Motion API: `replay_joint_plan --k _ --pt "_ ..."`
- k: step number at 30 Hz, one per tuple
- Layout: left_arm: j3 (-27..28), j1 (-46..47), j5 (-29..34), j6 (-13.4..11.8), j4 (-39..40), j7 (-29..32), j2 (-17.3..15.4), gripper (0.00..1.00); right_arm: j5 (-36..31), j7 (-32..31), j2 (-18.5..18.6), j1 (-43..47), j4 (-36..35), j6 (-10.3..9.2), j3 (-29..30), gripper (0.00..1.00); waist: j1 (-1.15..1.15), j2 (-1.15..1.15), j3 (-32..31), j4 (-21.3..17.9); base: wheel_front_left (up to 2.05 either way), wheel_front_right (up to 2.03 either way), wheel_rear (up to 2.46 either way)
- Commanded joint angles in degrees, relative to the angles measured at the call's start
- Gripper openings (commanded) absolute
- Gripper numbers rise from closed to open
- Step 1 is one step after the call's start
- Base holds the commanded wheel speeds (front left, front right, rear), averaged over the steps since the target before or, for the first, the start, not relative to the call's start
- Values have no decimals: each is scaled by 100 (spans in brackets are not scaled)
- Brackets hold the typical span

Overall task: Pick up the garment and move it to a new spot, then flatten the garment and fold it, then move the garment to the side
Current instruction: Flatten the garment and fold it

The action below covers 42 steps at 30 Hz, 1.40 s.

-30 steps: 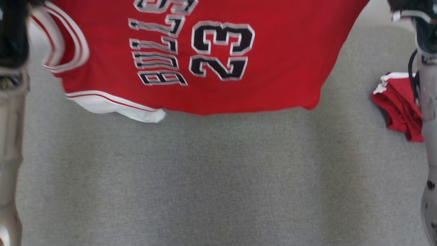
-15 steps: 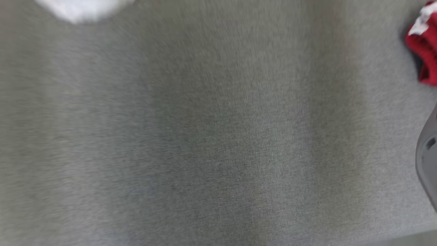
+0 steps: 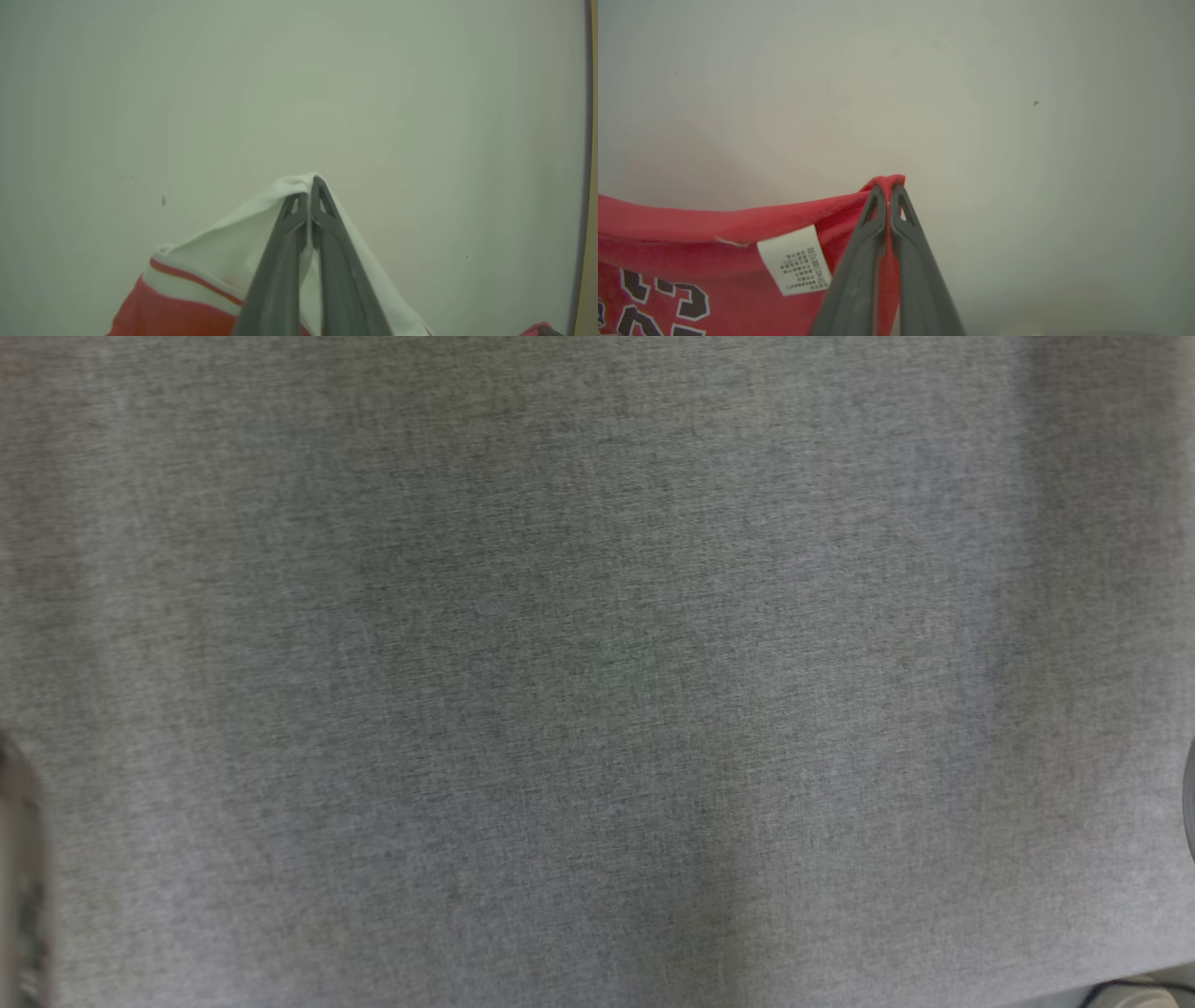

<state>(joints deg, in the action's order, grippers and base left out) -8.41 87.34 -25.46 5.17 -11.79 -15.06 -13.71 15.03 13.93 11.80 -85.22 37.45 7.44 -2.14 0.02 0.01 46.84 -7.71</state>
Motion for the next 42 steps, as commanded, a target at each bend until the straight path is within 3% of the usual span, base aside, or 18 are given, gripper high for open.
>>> replay_joint_plan --k 1,8,14,21,25,42 --pt "163 -300 -68 34 153 -7 50 0 24 36 111 207 -48 7 -214 0 -2 -1 -196 166 0 0 0" --pt "630 -1884 -345 137 519 -3 212 0 395 -126 430 1104 -48 6 -983 0 -2 -1 -1052 249 0 0 0" --pt "691 -3591 -755 112 717 160 360 0 784 -1055 720 2089 -23 6 -1464 0 -2 -1 -2023 295 0 0 0" --pt "612 -5806 -1033 -81 1000 359 638 0 780 -2301 680 3304 187 5 -1334 0 -2 -1 -2925 284 0 0 0" --pt "442 -6740 -1200 -100 1029 469 773 0 710 -2615 593 3957 113 5 -1140 0 -2 -1 -3289 327 0 0 0" --pt "39 -8560 -1508 -297 396 1051 810 0 -44 -3479 14 6215 -656 5 -11 0 -2 -1 -4358 494 0 0 0"
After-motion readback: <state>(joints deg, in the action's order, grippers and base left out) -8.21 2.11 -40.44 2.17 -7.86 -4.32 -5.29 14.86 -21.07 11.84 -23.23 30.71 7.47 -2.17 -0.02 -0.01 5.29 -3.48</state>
